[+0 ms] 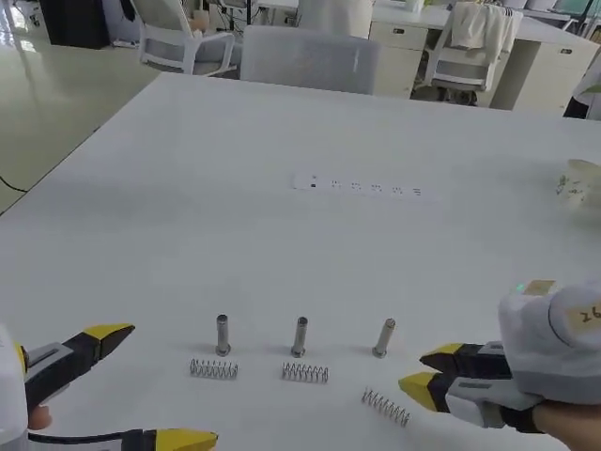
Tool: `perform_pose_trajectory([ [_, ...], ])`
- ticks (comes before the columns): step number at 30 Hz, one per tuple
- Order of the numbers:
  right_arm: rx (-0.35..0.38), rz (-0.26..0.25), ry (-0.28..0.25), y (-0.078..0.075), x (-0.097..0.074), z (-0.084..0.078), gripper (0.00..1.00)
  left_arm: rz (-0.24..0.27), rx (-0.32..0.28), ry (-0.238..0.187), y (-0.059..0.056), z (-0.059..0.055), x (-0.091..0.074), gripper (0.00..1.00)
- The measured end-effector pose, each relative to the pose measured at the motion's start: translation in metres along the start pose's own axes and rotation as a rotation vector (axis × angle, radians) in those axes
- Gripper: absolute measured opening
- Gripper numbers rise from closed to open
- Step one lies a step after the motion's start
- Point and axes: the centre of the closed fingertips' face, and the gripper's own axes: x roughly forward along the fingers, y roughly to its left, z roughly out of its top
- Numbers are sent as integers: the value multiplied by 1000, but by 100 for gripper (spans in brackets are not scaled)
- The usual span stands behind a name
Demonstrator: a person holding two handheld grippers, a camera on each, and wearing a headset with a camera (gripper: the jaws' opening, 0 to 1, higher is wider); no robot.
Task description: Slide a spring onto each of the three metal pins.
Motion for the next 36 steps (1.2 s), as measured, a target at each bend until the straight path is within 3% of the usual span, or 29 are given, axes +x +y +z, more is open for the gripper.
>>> perform_pose_trajectory([
  [7, -50, 63, 91, 16, 7, -20, 24, -3, 1, 4, -1, -1, 1, 95],
  [17, -91, 91, 163, 21, 13, -34, 23, -8, 1, 7, -2, -1, 2, 94],
  [36, -149, 72, 226, 13, 27, -40, 14, -15, 1, 5, -4, 1, 2, 93],
])
